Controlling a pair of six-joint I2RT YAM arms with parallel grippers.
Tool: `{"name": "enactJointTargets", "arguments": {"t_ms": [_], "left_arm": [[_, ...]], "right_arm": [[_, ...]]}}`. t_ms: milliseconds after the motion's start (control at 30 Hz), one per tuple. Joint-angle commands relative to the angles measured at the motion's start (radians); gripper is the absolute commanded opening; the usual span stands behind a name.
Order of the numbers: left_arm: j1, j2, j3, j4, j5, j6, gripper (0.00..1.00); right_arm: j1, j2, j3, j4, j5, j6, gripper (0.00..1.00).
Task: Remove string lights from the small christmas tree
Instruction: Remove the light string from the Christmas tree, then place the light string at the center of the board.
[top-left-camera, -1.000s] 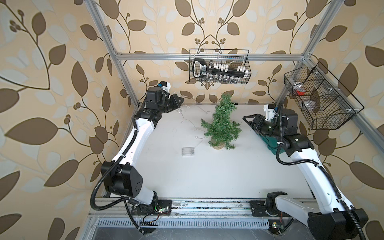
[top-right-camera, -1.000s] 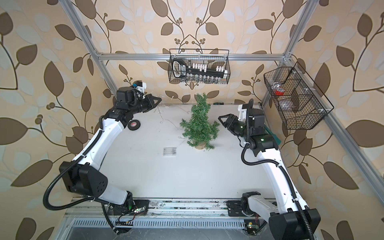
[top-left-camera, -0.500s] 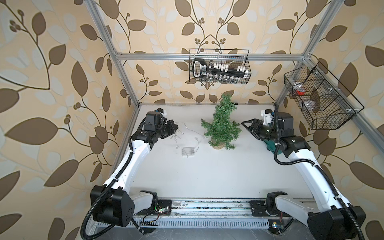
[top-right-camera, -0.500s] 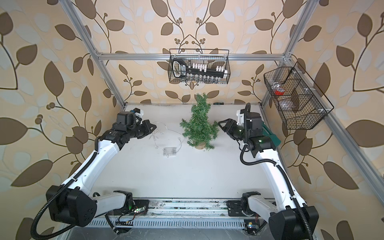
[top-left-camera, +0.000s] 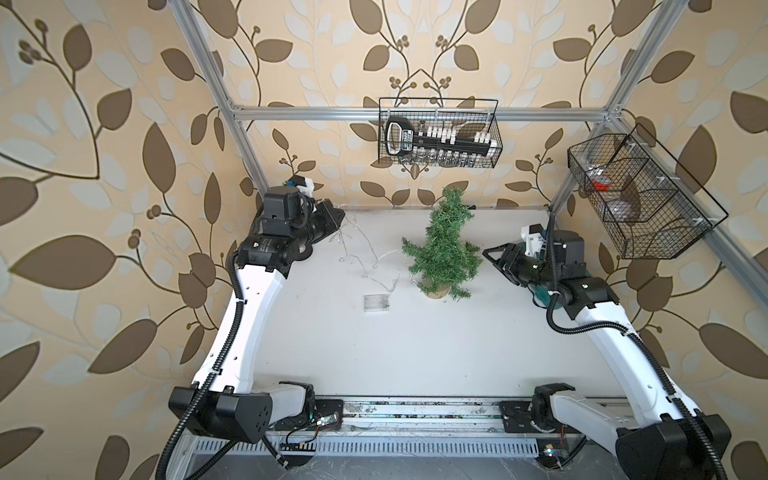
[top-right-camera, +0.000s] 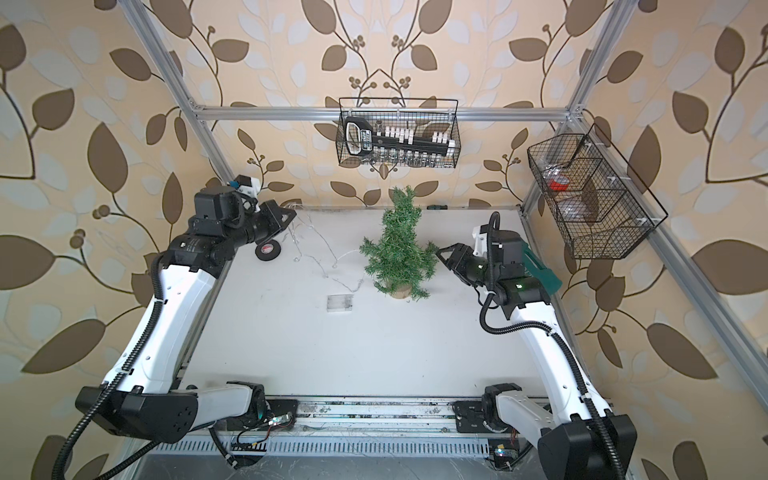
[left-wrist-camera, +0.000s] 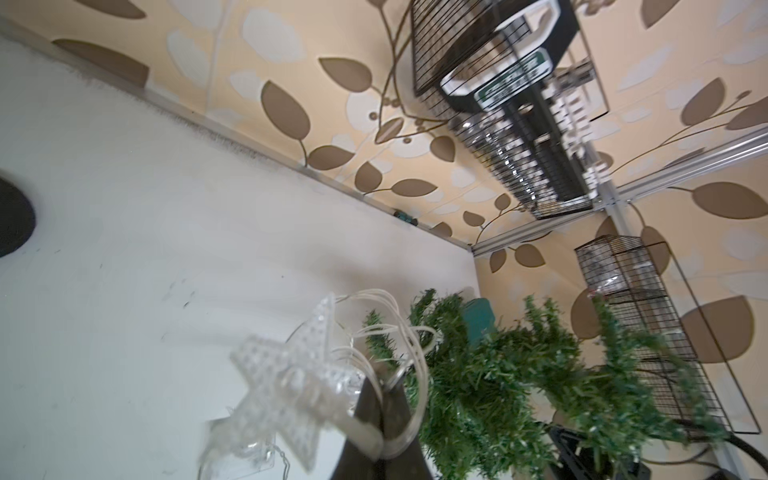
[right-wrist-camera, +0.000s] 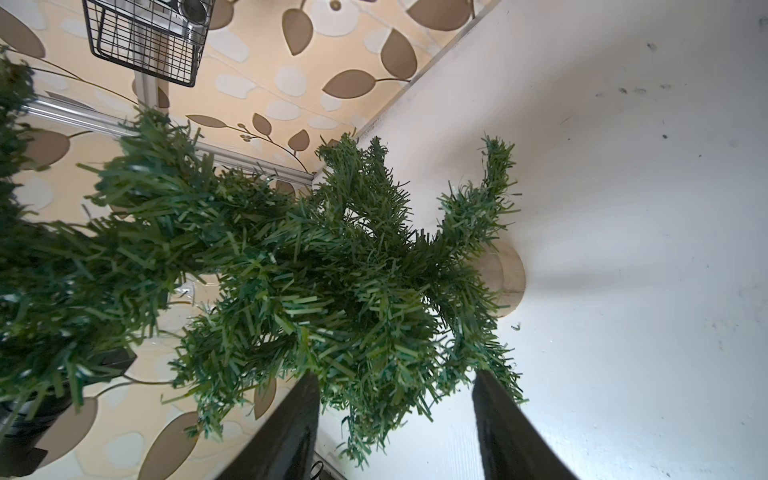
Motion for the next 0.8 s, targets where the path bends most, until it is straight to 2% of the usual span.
{"name": "enactJointTargets", "arguments": {"t_ms": [0, 133, 267, 433, 667, 767], "left_arm": [[0.002, 0.043, 0.146, 0.014, 0.072, -0.045, 0.0], [0.001, 0.102, 0.308, 0.004, 0.136, -0.092, 0.0], [-0.002, 0.139, 0.412, 0.024, 0.204, -0.15, 0.0], [0.001, 0.117, 0.537, -0.062, 0.168, -0.118, 0.0], [0.005, 0.05, 0.571, -0.158, 0.183, -0.1, 0.0], [0.006, 0.006, 0.568, -0.239, 0.114, -0.051, 0.0]], "right_arm": [[-0.006, -0.02, 0.02, -0.005, -0.013, -0.022, 0.58], [-0.01, -0.027, 0.016, -0.008, -0.013, -0.024, 0.58], [-0.012, -0.024, 0.018, -0.004, -0.013, -0.023, 0.58], [-0.016, -0.026, 0.025, -0.01, -0.011, -0.025, 0.58], [-0.021, -0.034, 0.017, -0.021, -0.01, -0.036, 0.58], [-0.022, -0.031, 0.017, -0.021, -0.01, -0.036, 0.59]]}}
